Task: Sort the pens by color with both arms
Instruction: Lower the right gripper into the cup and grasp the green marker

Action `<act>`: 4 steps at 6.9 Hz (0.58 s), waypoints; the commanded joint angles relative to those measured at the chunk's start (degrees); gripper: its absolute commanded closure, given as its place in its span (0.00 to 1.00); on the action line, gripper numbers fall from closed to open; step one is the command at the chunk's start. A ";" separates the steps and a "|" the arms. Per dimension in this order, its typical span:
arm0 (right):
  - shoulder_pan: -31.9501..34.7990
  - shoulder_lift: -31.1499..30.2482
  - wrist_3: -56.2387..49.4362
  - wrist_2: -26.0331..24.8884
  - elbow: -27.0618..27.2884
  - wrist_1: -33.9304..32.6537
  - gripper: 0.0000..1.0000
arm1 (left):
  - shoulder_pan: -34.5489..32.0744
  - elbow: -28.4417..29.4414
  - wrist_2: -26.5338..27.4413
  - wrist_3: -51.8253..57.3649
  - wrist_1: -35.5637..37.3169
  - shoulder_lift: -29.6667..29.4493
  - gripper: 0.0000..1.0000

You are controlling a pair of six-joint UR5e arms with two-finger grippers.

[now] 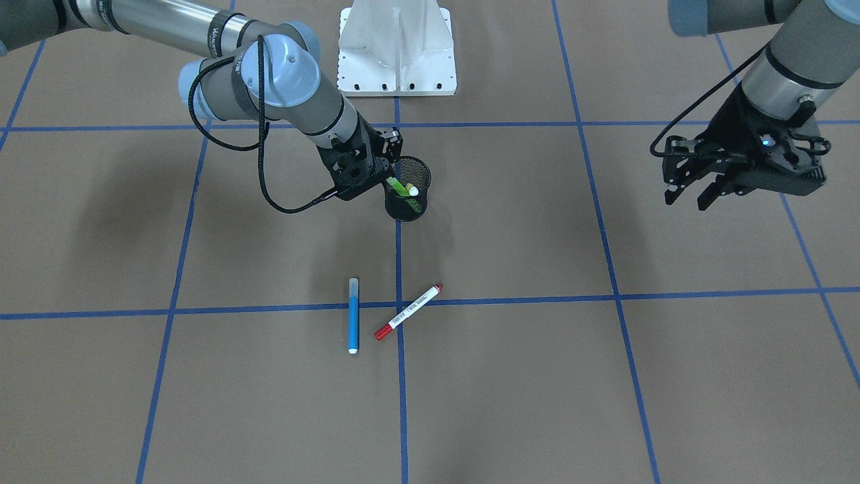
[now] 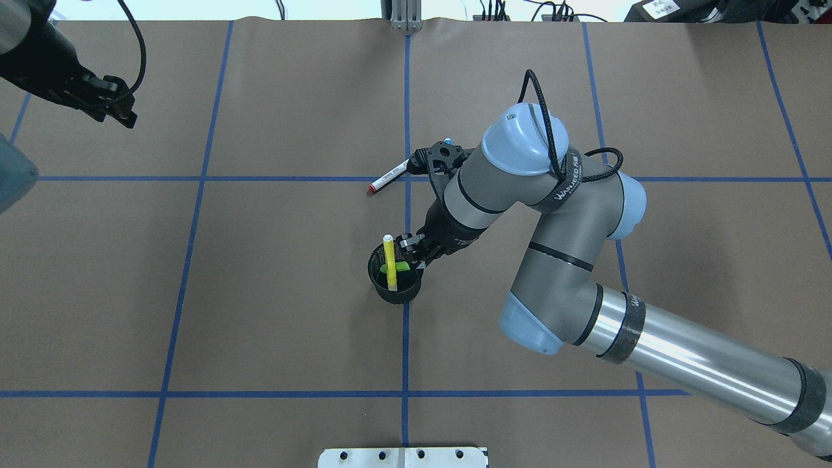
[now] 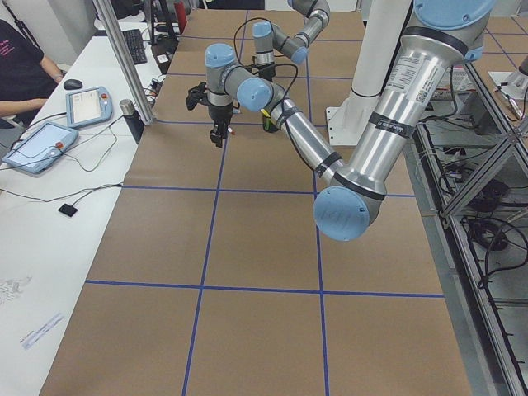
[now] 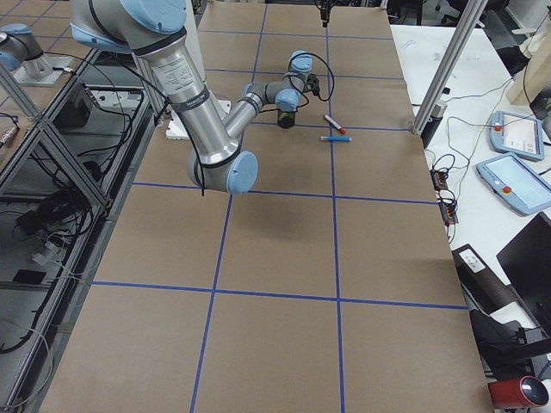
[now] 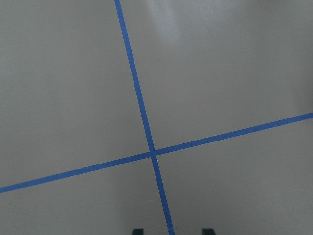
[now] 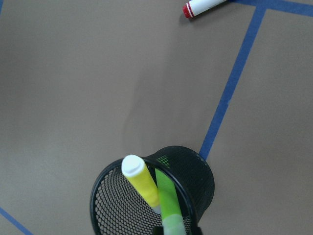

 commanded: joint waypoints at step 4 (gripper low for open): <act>3.81 0.44 1.20 6.59 2.35 -0.87 0.93 | 0.09 0.09 -0.05 -0.03 0.00 -0.06 0.49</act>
